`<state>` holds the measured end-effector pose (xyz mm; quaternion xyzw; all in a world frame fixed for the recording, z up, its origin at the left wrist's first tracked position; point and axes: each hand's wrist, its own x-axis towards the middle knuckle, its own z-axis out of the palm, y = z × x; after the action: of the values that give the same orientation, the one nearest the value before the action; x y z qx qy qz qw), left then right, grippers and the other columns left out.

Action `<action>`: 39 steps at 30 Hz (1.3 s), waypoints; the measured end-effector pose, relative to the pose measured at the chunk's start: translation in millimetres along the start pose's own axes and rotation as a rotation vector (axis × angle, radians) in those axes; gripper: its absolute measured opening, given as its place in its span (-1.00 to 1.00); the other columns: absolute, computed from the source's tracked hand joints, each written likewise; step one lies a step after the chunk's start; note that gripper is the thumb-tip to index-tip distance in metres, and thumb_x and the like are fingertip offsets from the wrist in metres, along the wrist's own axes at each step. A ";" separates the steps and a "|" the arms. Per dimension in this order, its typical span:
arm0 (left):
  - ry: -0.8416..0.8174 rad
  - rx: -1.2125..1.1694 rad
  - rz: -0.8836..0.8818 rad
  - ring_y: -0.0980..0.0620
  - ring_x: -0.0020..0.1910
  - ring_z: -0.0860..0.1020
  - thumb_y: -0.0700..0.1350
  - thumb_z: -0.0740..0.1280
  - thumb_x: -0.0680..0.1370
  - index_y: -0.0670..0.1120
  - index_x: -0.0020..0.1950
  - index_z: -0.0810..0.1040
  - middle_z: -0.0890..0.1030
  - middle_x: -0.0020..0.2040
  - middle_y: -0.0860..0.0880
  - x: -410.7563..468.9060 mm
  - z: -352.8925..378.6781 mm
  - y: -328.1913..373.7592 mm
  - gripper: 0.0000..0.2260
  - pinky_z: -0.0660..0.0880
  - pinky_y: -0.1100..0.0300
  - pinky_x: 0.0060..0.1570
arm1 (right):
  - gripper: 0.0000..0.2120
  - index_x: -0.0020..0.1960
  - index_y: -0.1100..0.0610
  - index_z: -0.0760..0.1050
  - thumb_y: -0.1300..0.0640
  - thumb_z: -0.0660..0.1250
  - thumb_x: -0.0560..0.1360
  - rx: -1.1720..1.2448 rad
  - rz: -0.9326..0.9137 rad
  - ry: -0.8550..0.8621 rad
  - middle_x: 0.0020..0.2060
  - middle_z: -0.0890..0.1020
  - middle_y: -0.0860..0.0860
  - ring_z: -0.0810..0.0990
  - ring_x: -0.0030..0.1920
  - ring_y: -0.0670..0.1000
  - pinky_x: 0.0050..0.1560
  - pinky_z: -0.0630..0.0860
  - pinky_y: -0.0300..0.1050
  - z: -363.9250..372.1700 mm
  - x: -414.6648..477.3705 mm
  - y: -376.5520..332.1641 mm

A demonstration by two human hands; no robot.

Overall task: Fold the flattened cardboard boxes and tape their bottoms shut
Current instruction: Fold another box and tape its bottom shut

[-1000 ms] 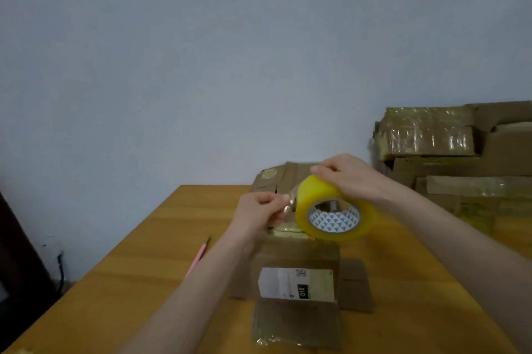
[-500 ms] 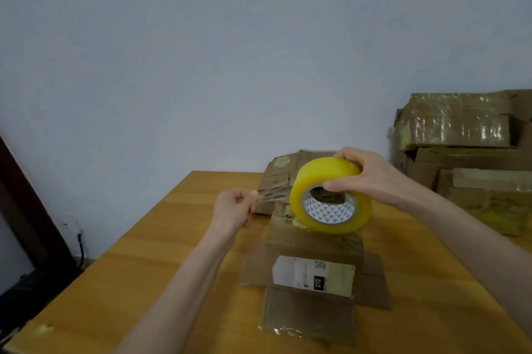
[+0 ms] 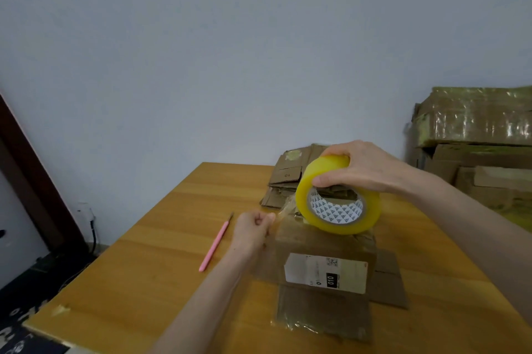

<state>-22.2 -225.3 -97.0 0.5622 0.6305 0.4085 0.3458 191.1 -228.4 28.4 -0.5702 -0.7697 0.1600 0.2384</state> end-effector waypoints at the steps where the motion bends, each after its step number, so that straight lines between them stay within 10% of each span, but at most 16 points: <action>1: -0.021 0.014 -0.005 0.11 -0.46 0.39 -0.08 0.25 0.60 -0.08 -0.32 0.41 0.43 -0.44 0.03 -1.2 6.7 -3.0 -0.71 0.38 0.26 -0.44 | -0.44 0.22 -0.12 0.46 -0.28 0.43 0.28 0.009 0.001 0.006 0.08 0.52 -0.06 0.49 0.07 0.00 0.04 0.49 -0.08 2.2 -0.2 0.7; 6: -0.024 0.396 0.061 0.09 -0.04 0.47 -0.14 0.23 0.59 -0.04 0.04 0.47 0.51 0.08 -0.03 -2.5 9.6 -17.1 -0.94 0.43 0.24 -0.06 | -0.39 0.27 -0.13 0.41 -0.29 0.42 0.28 0.050 0.009 0.025 0.14 0.50 -0.04 0.49 0.07 0.00 -0.06 0.49 -0.13 7.7 -2.1 3.4; 10: 0.020 0.168 0.419 0.23 0.33 0.31 0.01 0.22 0.60 0.05 0.46 0.25 0.28 0.43 0.18 -20.5 3.1 8.5 -0.57 0.33 0.19 0.32 | -0.41 0.27 -0.14 0.40 -0.29 0.40 0.29 0.053 -0.019 0.037 0.18 0.50 -0.04 0.48 0.12 0.01 0.07 0.53 -0.02 9.5 -4.2 5.2; 20: -0.267 0.485 0.632 0.25 0.47 0.11 0.32 0.31 0.40 0.18 0.51 0.03 0.09 0.51 0.23 -22.8 12.2 8.9 -0.22 0.25 0.14 0.42 | -0.46 0.12 0.01 0.44 -0.02 0.47 0.17 0.637 0.009 0.033 -0.10 0.63 -0.05 0.65 -0.16 -0.10 -0.24 0.57 -0.26 28.4 -30.9 39.8; 28: -0.337 0.719 0.554 0.28 0.47 -0.16 0.26 0.23 0.49 -0.02 0.56 -0.11 -0.12 0.56 0.10 -23.3 6.5 14.2 -0.19 -0.19 0.34 0.38 | -0.57 -0.01 -0.09 0.56 -0.23 0.43 0.17 0.400 0.000 0.120 -0.12 0.63 -0.05 0.61 -0.11 -0.03 -0.13 0.50 -0.14 -35.1 -37.7 70.1; 39: -0.417 0.717 0.436 0.12 0.51 -0.02 0.18 0.20 0.54 0.03 0.55 -0.19 -0.21 0.54 0.14 -32.1 9.5 21.3 -0.24 0.02 0.13 0.46 | -0.61 -0.09 -0.10 0.52 -0.24 0.42 0.16 0.304 0.035 0.088 -0.10 0.60 -0.08 0.59 -0.14 -0.10 -0.22 0.47 -0.19 -30.1 -59.0 98.7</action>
<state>-0.5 -255.2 -82.6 0.8358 0.5159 0.1064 0.1552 300.6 -256.0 -8.5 -0.5472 -0.7154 0.2536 0.3527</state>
